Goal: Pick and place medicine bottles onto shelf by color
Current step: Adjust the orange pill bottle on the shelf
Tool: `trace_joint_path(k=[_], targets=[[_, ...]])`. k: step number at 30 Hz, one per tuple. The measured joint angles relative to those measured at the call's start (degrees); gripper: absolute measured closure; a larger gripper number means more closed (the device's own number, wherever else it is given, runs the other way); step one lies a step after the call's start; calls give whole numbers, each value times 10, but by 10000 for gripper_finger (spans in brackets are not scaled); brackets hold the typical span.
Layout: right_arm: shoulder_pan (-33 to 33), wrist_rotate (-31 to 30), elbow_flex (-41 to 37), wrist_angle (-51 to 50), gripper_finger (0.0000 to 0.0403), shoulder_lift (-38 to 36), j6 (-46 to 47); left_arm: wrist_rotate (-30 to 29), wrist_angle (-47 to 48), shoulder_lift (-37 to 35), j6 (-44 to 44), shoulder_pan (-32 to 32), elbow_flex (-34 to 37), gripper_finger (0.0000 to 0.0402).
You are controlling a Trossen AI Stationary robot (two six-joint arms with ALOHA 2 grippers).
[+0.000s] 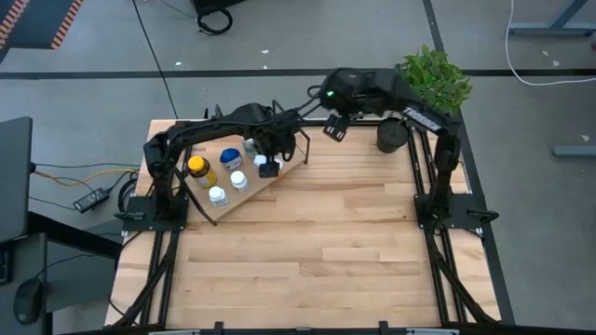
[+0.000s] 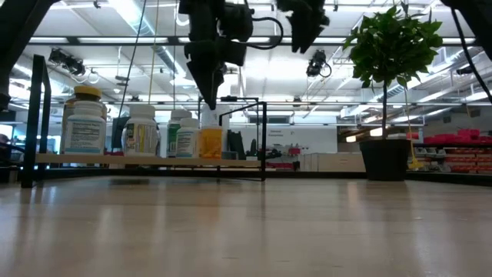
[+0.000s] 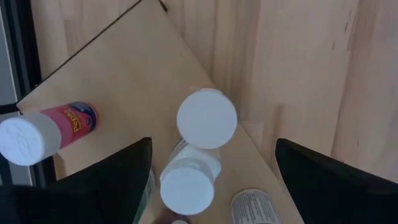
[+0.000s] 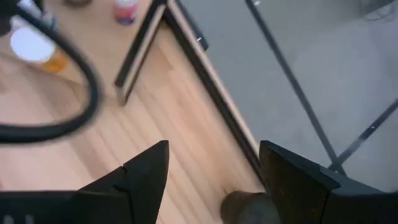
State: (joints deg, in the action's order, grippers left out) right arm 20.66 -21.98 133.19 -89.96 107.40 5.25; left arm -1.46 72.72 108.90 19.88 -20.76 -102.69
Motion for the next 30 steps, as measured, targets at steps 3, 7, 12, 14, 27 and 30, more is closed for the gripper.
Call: trace_joint_path(k=[3,7,12,14,27,30], targets=[[16,-13,0,4,146,-36,4,0,-9,0,-1,0,0,54],[43,-12,0,16,146,-89,1,0,-15,0,-8,0,0,54],[56,-2,1,25,146,-133,-8,2,-19,0,6,-1,0,54],[56,-3,1,25,146,-139,-9,2,-32,6,8,-2,0,54],[54,-3,0,26,146,-136,-19,3,-17,36,38,-7,0,54],[56,-5,0,26,146,-136,-25,2,-24,37,39,-7,0,54]])
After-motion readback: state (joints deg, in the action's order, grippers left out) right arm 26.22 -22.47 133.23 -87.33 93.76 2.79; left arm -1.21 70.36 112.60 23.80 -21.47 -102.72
